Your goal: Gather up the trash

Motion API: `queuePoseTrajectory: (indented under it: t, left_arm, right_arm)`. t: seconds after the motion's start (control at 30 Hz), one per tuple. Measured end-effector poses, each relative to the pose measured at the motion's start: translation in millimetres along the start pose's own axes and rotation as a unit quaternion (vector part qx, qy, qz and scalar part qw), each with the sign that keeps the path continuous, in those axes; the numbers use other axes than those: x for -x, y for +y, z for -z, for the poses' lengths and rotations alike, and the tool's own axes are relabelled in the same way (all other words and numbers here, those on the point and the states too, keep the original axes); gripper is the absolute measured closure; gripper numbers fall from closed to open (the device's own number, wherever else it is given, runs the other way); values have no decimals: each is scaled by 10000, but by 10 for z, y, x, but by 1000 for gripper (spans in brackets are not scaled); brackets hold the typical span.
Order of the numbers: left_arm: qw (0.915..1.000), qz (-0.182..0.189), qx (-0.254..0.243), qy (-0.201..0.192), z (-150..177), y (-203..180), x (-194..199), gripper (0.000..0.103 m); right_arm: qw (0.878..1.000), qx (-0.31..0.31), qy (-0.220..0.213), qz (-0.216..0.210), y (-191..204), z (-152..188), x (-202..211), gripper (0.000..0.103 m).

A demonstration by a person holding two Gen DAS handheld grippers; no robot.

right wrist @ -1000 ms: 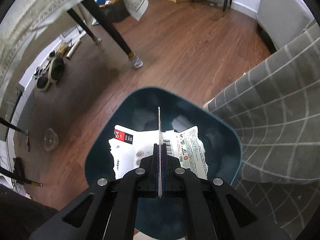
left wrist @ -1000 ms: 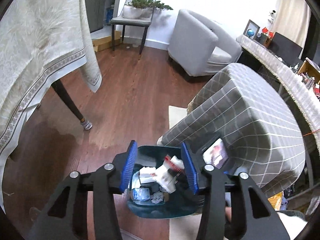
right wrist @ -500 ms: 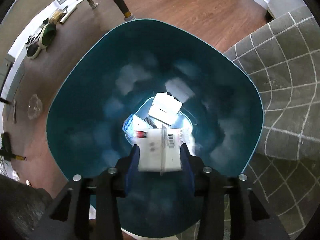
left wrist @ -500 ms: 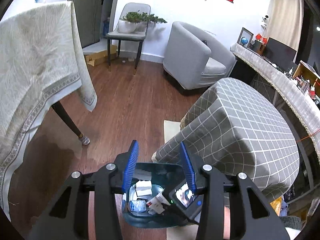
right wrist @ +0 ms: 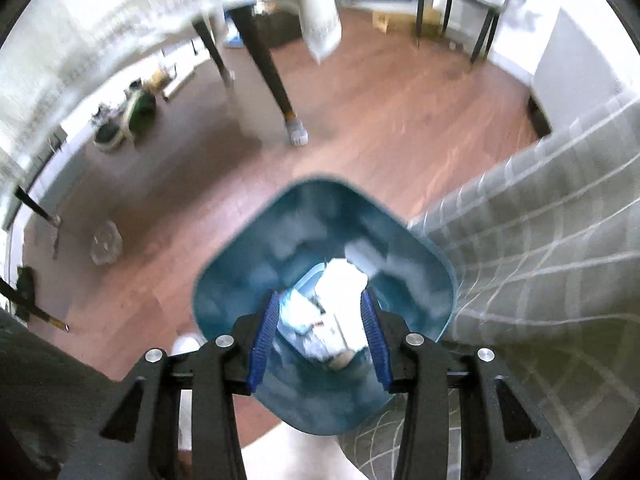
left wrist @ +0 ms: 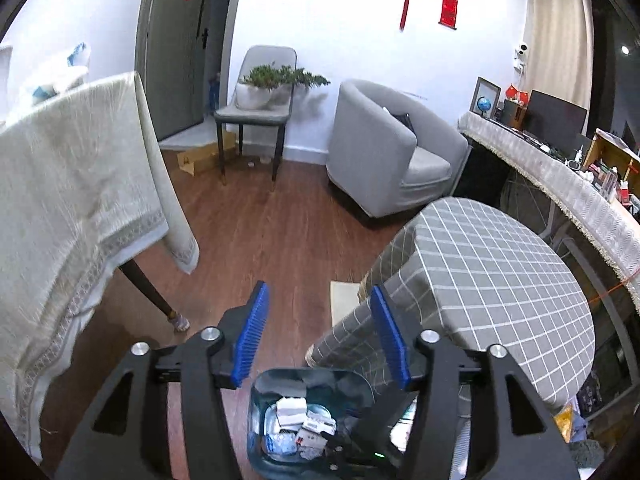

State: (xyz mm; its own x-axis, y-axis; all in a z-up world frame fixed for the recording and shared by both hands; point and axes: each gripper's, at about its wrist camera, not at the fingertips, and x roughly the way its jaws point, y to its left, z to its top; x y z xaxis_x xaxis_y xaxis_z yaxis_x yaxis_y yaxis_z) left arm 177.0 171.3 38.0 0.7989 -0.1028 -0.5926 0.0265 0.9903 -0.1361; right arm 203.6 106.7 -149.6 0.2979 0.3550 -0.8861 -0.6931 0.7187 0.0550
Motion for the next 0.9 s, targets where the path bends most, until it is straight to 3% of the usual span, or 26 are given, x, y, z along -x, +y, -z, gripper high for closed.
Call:
queuePoseTrajectory:
  t: [0.23,0.37,0.6,0.77,0.9]
  left_arm:
    - [9991,-103,-183,-367,-126,-149,196,18]
    - [9982,-177,-239,-515,-40,-243,302,8]
    - [9959,-551,-67,-717,133,-407,455,4]
    - [9926,-798,-121,-911,319,-561,650,3]
    - [9911,-900,-326,-925,501,-725,767,3]
  right_arm:
    - [9937,-40,-1027,442,-236,-177,860,60]
    - [9840,-288,-1591,753,-509,-151,1410,40]
    - [9698,-620,-2026,1212,-888,132,2031,22]
    - [9490,-933,-2472,1723,-1069,521,2492,4]
    - [9318,-1080,-2768,2086,-1163,835,2825,4]
